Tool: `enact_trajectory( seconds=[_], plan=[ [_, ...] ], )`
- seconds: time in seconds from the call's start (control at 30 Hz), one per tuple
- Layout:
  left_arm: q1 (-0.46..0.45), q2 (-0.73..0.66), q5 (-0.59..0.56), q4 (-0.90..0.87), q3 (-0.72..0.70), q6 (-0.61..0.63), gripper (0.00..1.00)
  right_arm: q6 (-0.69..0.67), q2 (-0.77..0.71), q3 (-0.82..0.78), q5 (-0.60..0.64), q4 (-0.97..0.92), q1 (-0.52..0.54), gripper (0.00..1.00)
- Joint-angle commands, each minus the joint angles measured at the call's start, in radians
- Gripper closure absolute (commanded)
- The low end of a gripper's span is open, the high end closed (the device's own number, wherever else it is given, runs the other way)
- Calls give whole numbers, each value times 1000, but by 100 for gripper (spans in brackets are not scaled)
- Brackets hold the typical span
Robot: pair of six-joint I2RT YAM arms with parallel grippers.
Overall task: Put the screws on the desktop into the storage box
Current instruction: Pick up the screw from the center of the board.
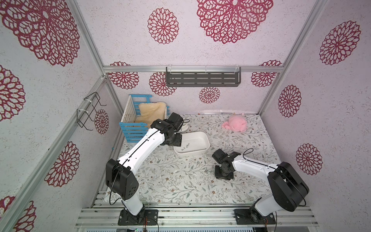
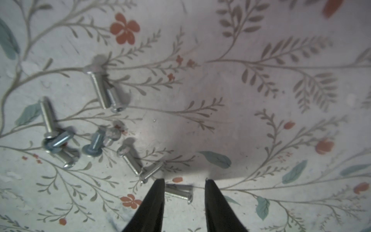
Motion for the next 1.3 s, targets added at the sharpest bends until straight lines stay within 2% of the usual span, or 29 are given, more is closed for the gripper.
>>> enact_trajectory(
  seconds=[0.0, 0.37, 0.77, 1.0, 1.27],
  plan=[
    [1, -26, -8, 19, -10, -8, 28, -46, 12, 6, -19, 15, -5, 62],
    [2, -27, -7, 20, -17, -11, 28, -97, 8, -1, -69, 9, -5, 63],
    [3, -34, -7, 20, -28, -12, 27, -70, 25, 6, -57, 43, -3, 68],
    [2, -34, -7, 20, -27, -9, 27, -70, 43, 3, -65, 54, -3, 75],
    [4, -35, -7, 20, -30, -6, 27, -70, 54, 2, -61, 48, -3, 90]
  ],
)
